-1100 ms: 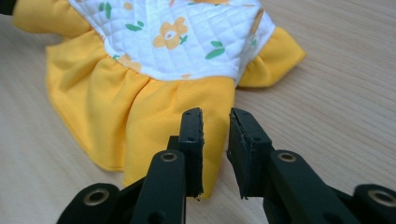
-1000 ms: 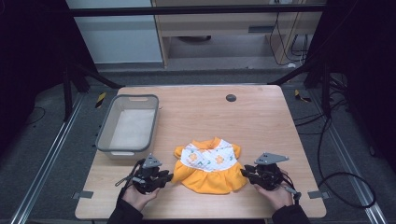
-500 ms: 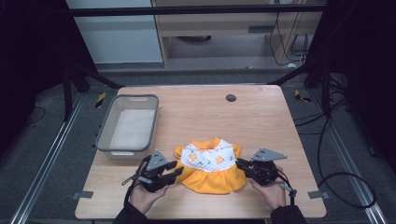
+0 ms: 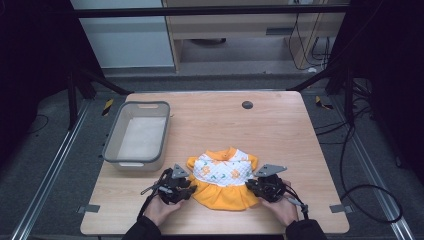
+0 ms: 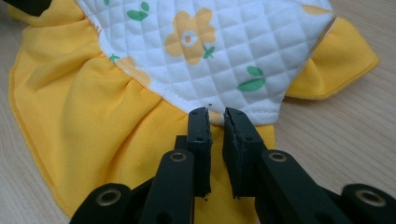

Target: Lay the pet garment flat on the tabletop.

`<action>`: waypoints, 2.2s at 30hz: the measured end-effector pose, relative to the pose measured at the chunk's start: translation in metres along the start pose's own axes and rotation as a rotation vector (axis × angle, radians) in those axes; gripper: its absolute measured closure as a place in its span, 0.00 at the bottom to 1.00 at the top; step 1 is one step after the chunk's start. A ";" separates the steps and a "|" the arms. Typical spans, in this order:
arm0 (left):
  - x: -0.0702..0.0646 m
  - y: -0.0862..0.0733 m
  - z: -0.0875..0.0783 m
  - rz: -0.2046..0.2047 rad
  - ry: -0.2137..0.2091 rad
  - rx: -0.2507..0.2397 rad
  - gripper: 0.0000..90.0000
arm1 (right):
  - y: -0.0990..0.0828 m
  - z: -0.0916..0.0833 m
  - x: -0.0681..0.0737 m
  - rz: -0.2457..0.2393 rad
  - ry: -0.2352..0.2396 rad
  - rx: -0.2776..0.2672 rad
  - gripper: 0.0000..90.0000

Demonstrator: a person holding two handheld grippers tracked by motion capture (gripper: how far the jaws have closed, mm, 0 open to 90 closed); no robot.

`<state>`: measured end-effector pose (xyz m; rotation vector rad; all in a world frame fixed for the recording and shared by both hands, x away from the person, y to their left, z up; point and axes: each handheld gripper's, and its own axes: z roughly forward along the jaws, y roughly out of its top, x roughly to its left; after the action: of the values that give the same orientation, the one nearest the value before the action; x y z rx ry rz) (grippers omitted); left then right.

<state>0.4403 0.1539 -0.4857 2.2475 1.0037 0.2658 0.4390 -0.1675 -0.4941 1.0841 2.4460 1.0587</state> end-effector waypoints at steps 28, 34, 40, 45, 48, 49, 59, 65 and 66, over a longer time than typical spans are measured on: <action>0.010 0.018 -0.046 0.019 0.047 -0.182 0.55 | 0.011 -0.047 -0.012 0.040 -0.028 -0.198 0.77; 0.021 0.044 -0.031 0.041 0.126 -0.208 0.55 | 0.028 -0.039 -0.034 0.076 -0.063 -0.206 0.76; 0.035 0.067 -0.007 0.028 0.150 -0.185 0.56 | 0.046 -0.016 -0.047 0.085 -0.086 -0.174 0.74; 0.043 0.074 0.019 0.046 0.157 -0.102 0.55 | 0.052 0.013 -0.055 0.088 -0.089 -0.102 0.70; 0.050 0.072 0.033 -0.001 0.116 -0.085 0.55 | 0.053 0.029 -0.057 0.096 -0.094 -0.064 0.68; 0.052 0.070 0.036 -0.008 0.113 -0.082 0.55 | 0.052 0.032 -0.057 0.097 -0.091 -0.052 0.68; 0.049 0.062 0.054 -0.004 0.119 -0.039 0.59 | 0.048 0.046 -0.059 0.102 -0.077 0.005 0.81; 0.040 0.062 0.054 0.015 0.141 -0.033 0.71 | 0.049 0.046 -0.053 0.100 -0.072 0.008 0.93; 0.039 0.062 0.054 0.011 0.139 -0.031 0.74 | 0.049 0.046 -0.052 0.098 -0.074 0.006 0.93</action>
<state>0.5269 0.1251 -0.4902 2.2318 1.0512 0.4446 0.5237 -0.1596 -0.4942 1.2344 2.3612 1.0208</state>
